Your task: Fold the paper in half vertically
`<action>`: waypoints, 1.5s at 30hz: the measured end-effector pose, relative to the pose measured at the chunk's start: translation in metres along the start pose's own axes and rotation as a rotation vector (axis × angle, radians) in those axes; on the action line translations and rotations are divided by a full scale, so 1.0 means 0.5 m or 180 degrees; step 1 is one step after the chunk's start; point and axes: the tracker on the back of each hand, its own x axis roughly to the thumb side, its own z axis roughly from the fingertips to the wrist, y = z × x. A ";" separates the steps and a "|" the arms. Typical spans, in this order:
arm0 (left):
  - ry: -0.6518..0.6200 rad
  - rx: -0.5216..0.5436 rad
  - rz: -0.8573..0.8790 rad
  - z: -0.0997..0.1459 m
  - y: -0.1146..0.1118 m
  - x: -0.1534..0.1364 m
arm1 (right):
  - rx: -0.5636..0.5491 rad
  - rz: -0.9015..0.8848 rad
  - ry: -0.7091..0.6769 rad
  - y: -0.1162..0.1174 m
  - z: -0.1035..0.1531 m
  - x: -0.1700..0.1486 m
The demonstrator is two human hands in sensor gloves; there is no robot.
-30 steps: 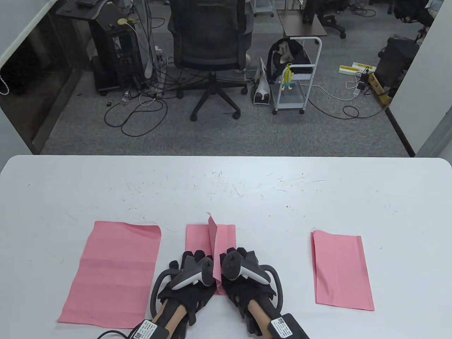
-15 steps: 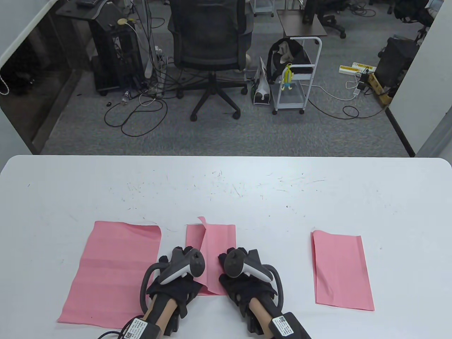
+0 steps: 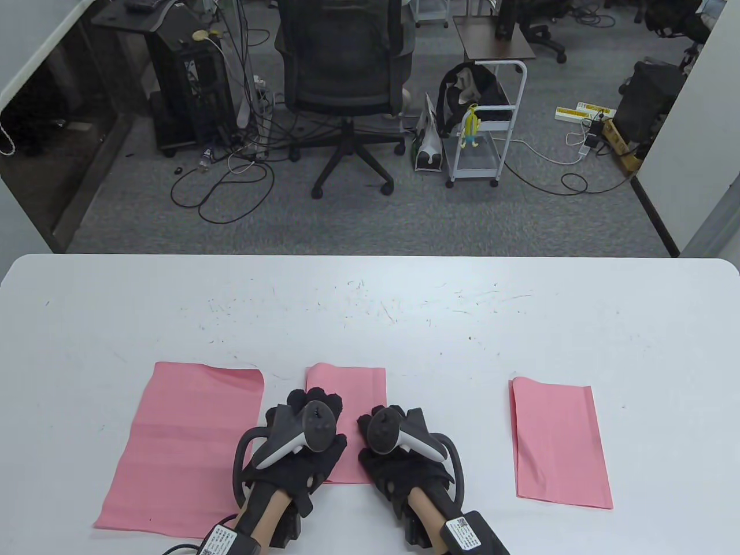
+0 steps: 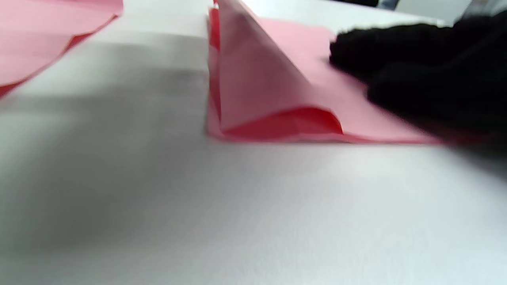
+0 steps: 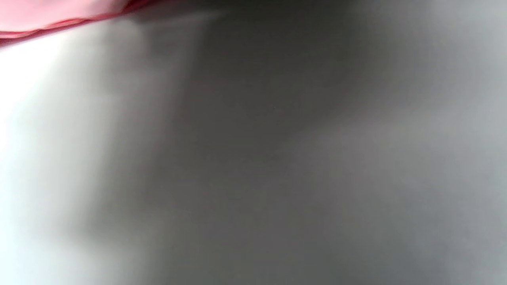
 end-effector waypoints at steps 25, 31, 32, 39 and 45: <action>0.0108 -0.0475 -0.0201 -0.046 -0.083 -0.010 | 0.0059 -0.0261 -0.0093 -0.015 0.004 -0.007; 0.0106 -0.0483 -0.0196 -0.046 -0.084 -0.011 | -0.0224 -0.0494 -0.0132 -0.055 0.039 -0.007; 0.0105 -0.0486 -0.0193 -0.046 -0.084 -0.011 | -0.0217 -0.0441 -0.0111 -0.058 0.044 -0.005; 0.0101 -0.0497 -0.0184 -0.046 -0.084 -0.011 | -0.0041 -0.0249 -0.0006 -0.039 0.041 0.004; 0.0096 -0.0505 -0.0188 -0.046 -0.082 -0.011 | -0.0008 -0.0096 0.0089 -0.032 0.035 0.008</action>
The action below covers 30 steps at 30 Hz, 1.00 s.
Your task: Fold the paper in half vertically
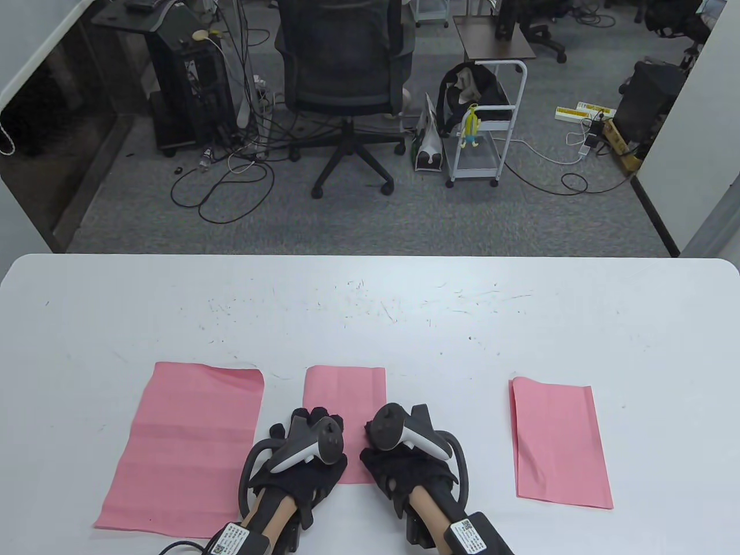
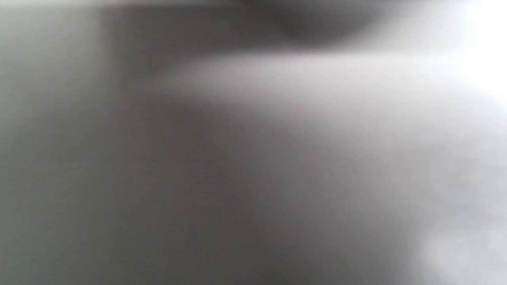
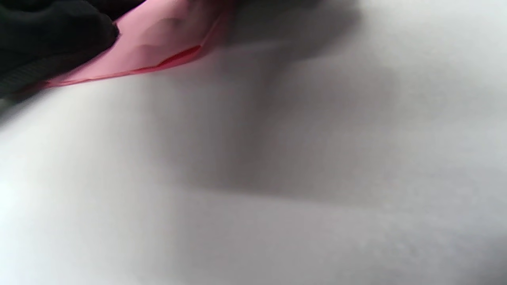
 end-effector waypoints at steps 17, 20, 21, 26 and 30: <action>-0.0033 0.0027 0.0023 -0.001 -0.001 0.000 | 0.0169 -0.0245 0.0350 -0.072 -0.112 0.000; -0.0037 0.0030 0.0024 -0.001 -0.001 -0.001 | 0.0150 -0.0359 0.0398 -0.087 -0.136 -0.005; -0.0037 0.0029 0.0027 -0.001 -0.001 -0.001 | 0.0148 -0.0379 0.0403 -0.089 -0.140 -0.006; -0.0039 0.0023 0.0029 -0.001 -0.001 -0.001 | 0.0049 -0.0289 0.0392 -0.085 -0.148 -0.012; -0.0040 0.0021 0.0029 -0.001 -0.001 -0.001 | 0.0032 -0.0260 0.0387 -0.079 -0.148 -0.013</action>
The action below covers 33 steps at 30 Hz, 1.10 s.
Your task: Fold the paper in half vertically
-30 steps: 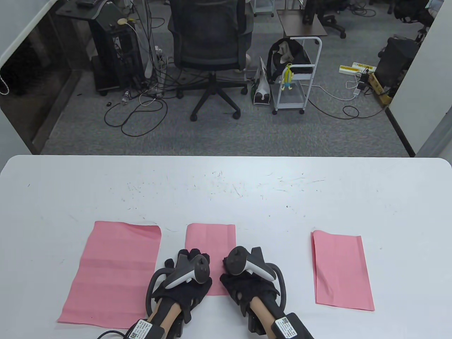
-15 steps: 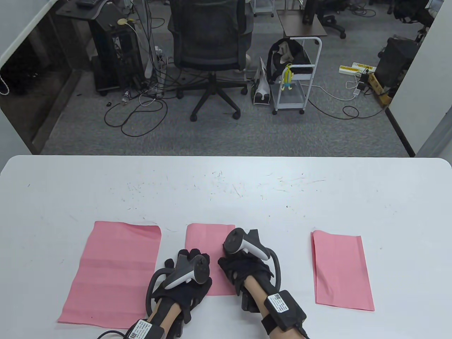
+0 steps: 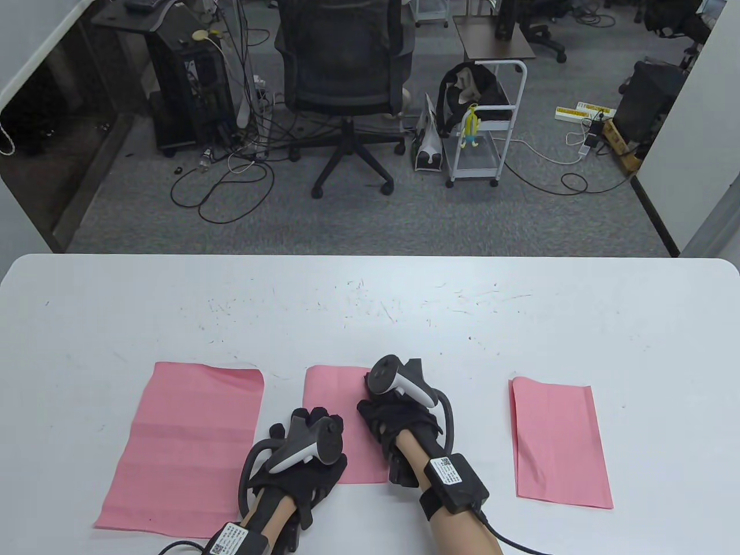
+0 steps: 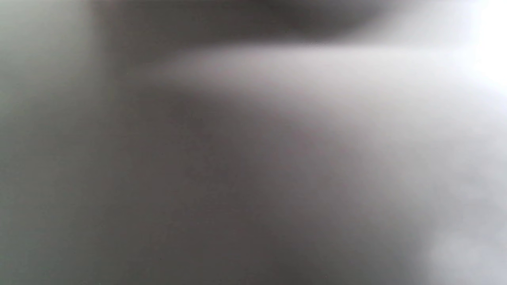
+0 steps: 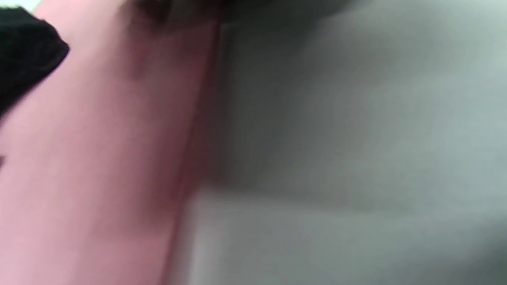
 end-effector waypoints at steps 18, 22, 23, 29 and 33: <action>0.0008 -0.0019 -0.0011 0.000 0.000 0.000 | -0.0487 0.0389 -0.0608 0.005 0.162 0.015; 0.0008 -0.0018 -0.0012 0.000 0.000 0.000 | -0.0345 0.0617 -0.0529 0.038 0.156 0.024; 0.0007 -0.0019 -0.0010 0.000 0.000 0.000 | -0.0293 0.0679 -0.0482 0.049 0.149 0.025; 0.0005 -0.0026 -0.0010 0.000 0.000 0.000 | -0.0352 0.0733 -0.0404 0.060 0.144 0.025; 0.0005 -0.0025 -0.0009 0.000 0.000 0.000 | -0.0300 0.0618 -0.0424 0.056 0.142 0.022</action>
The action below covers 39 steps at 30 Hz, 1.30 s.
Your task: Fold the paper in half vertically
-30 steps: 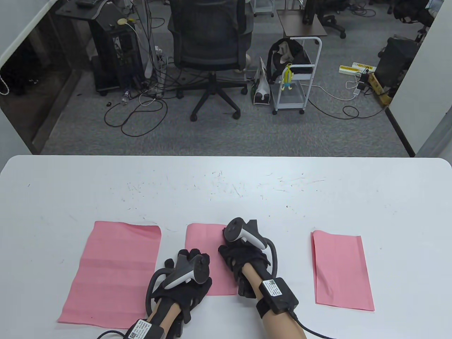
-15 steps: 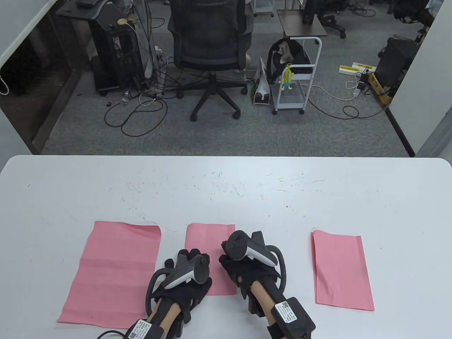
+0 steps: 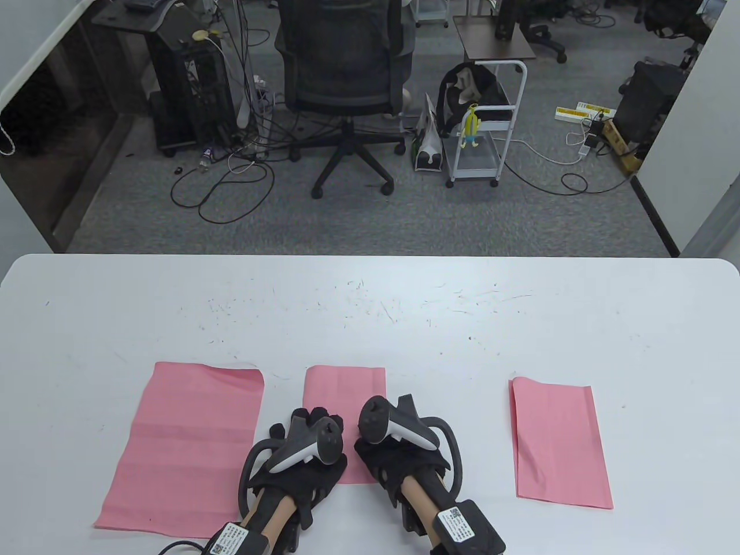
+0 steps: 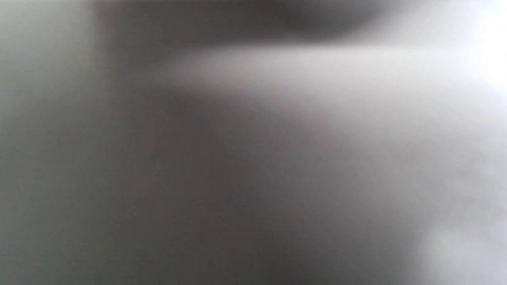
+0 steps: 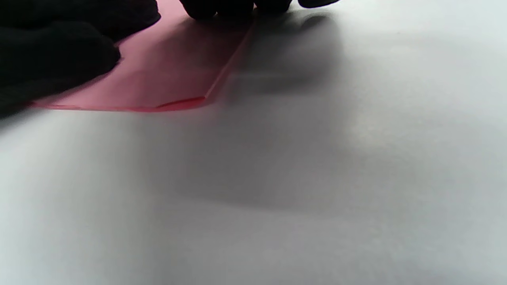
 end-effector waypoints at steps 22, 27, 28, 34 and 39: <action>0.0002 0.0004 -0.0003 0.000 0.000 0.000 | 0.0064 0.0232 -0.0367 0.074 0.122 0.014; 0.0000 0.0004 -0.0002 -0.001 -0.001 0.000 | 0.0027 0.0147 -0.0339 0.068 0.118 0.013; -0.0001 0.0003 0.0000 -0.001 0.000 0.000 | 0.0061 0.0114 -0.0343 0.062 0.116 0.011; -0.0004 0.0004 0.0005 -0.001 -0.001 0.000 | 0.0134 -0.0875 -0.0194 0.005 0.070 -0.037; -0.0007 -0.0001 0.0010 -0.001 -0.001 0.000 | -0.0046 -0.1124 0.0320 -0.025 0.012 -0.070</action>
